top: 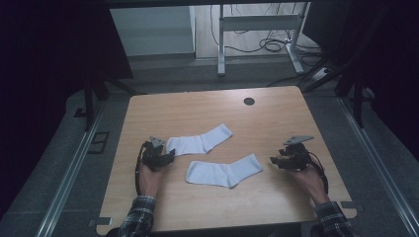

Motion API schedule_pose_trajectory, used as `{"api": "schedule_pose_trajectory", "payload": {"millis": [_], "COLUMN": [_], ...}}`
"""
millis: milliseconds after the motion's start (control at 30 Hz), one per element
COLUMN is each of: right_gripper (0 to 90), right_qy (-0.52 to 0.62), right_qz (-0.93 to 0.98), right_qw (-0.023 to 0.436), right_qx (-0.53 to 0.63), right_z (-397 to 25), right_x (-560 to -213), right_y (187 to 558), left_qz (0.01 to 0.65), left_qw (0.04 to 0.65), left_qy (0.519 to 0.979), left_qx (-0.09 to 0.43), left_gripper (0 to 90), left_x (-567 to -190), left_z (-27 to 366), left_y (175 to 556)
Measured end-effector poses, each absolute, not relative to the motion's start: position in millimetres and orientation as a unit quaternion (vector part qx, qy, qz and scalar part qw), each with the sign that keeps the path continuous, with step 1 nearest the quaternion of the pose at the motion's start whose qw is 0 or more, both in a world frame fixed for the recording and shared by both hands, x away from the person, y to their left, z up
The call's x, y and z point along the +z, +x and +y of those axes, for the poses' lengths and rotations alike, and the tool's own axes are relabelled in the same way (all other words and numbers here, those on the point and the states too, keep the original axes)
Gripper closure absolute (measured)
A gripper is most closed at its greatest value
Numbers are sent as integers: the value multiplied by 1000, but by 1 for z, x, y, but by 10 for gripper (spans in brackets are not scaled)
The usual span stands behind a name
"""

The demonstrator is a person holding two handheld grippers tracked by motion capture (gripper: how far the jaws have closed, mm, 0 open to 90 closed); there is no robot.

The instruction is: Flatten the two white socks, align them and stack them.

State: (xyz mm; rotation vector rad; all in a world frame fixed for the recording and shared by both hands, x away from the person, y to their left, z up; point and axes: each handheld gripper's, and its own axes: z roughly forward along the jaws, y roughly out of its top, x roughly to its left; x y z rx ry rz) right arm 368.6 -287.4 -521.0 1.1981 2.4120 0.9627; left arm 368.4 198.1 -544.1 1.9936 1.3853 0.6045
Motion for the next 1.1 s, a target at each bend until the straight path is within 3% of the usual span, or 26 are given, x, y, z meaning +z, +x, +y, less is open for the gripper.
{"api": "schedule_pose_trajectory", "payload": {"millis": [233, 567, 900, 1100], "right_gripper": [441, 468, 620, 603], "right_qy": [403, 411, 380, 372], "right_qz": [832, 823, 839, 841], "right_qw": [132, 107, 114, 130], "right_qx": [357, 379, 372, 370], "right_z": [-267, -221, -177, -154], "right_x": [-508, -505, -507, -510], "right_y": [379, 408, 438, 455], "left_qz": [545, 545, 544, 545], "left_qw": [320, 319, 319, 319], "left_qy": [747, 748, 749, 748], "left_qx": [204, 204, 204, 204], "left_gripper": [283, 281, 281, 281], "left_x": [-545, -545, -545, -545], "left_z": [204, 204, 205, 205], "left_y": [372, 372, 372, 372]}}
